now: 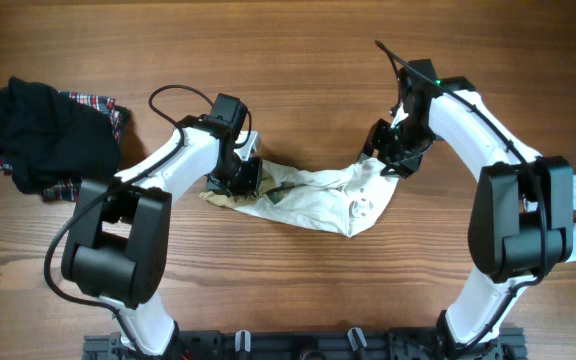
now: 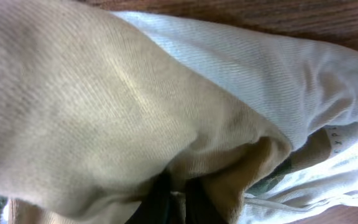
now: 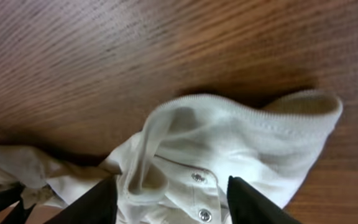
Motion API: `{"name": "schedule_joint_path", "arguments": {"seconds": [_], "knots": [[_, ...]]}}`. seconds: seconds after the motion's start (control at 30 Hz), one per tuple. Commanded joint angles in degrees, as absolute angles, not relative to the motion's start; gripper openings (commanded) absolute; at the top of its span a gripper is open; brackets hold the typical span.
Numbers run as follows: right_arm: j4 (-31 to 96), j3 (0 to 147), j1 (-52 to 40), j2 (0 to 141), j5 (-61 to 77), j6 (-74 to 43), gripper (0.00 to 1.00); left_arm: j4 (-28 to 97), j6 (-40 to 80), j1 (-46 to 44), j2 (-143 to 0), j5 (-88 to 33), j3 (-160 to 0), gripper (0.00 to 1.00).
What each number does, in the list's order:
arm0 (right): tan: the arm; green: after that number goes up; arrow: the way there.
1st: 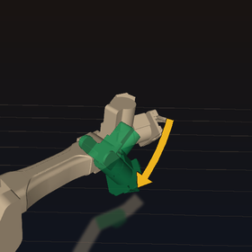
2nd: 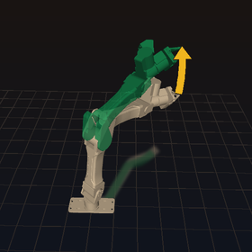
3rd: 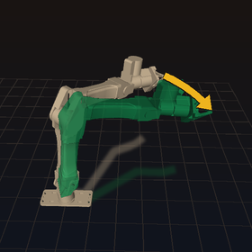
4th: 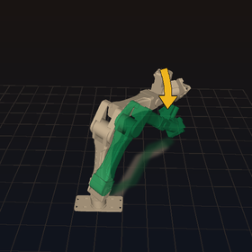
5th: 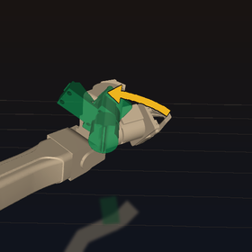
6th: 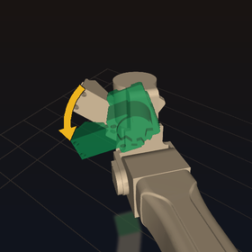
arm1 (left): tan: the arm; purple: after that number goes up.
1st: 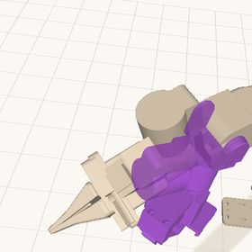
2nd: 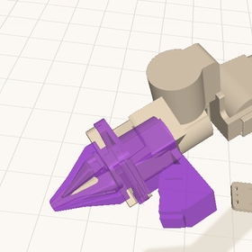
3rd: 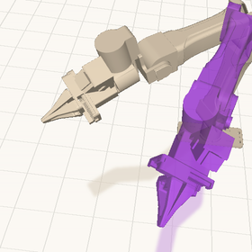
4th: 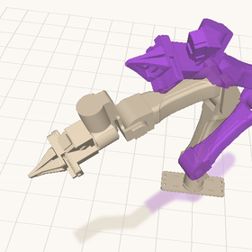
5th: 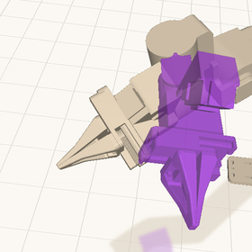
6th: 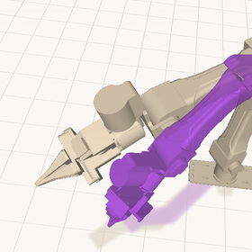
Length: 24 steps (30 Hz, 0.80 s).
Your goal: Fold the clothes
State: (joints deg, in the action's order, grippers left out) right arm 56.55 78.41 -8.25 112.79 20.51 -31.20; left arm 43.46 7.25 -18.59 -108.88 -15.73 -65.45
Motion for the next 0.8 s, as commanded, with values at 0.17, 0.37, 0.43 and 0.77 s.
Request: {"name": "schedule_joint_path", "arguments": {"seconds": [0.17,0.37,0.43,0.77], "knots": [[52.2,74.3,-11.9,111.2,22.5,-31.6,0.1,44.4,8.3,-18.5,-109.5,-14.9,-64.8,0.1],[65.9,74.3,-11.9,110.4,22.3,-28.6,0.04,44.3,9.5,-18.5,-109.5,-14.9,-64.8,0.09],[70.0,74.3,-11.9,110.2,19.0,-27.0,0.04,44.3,9.5,-18.5,-109.5,-14.9,-64.8,0.1],[65.7,71.7,-17.5,110.2,17.2,-30.5,0.06,45.0,10.7,-18.5,-109.2,-16.3,-65.2,0.09]]}}
